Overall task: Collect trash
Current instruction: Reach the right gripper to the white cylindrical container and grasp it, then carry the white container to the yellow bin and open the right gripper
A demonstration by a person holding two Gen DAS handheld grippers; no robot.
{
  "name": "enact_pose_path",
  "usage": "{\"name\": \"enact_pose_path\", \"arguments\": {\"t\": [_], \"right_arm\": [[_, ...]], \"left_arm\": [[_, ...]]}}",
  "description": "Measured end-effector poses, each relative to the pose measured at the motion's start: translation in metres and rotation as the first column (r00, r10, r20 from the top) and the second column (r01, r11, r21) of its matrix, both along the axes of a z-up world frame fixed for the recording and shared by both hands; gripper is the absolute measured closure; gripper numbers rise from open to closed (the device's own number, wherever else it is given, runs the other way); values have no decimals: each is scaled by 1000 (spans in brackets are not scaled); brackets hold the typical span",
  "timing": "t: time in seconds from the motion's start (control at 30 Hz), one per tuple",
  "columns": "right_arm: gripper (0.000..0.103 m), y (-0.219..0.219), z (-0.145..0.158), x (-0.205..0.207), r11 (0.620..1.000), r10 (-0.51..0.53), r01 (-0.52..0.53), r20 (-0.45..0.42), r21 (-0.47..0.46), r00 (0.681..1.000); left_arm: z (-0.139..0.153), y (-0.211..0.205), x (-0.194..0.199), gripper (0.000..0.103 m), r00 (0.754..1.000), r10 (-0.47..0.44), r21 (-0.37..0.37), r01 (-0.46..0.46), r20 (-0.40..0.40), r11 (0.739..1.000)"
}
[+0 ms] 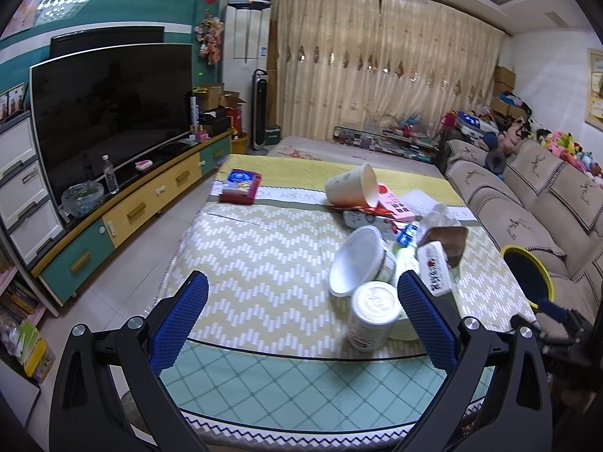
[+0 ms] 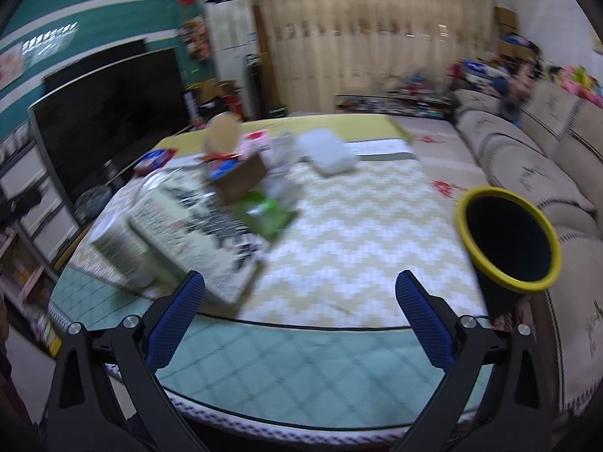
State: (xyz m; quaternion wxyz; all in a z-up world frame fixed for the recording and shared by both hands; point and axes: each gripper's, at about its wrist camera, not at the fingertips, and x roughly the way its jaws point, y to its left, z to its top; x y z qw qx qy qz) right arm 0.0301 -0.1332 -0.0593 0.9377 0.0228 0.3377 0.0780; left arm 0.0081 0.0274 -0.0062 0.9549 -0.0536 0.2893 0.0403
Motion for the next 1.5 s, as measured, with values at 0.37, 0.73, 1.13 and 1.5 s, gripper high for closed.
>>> {"name": "enact_pose_path", "arguments": {"t": [0.37,0.73,1.13,1.5], "right_arm": [[24,111,-2,10,937,348,-348,-13,-8,937],[33,158,-11,35,920,389,-390,-26,-38,921],[56,168,-23,56,924,379,-382,-67,-28,923],[56,149,11,18,867,495,-492,-36,73,868]], "left_arm": [[-3,37,-1,4,997,78,-26,-78,2,997],[-17,56,1,4,994,102,-56,-103,-23,993],[-28,65,6,4,993,106,-75,-109,-45,991],[-26,63,5,4,992,118,-63,-120,-34,991]]}}
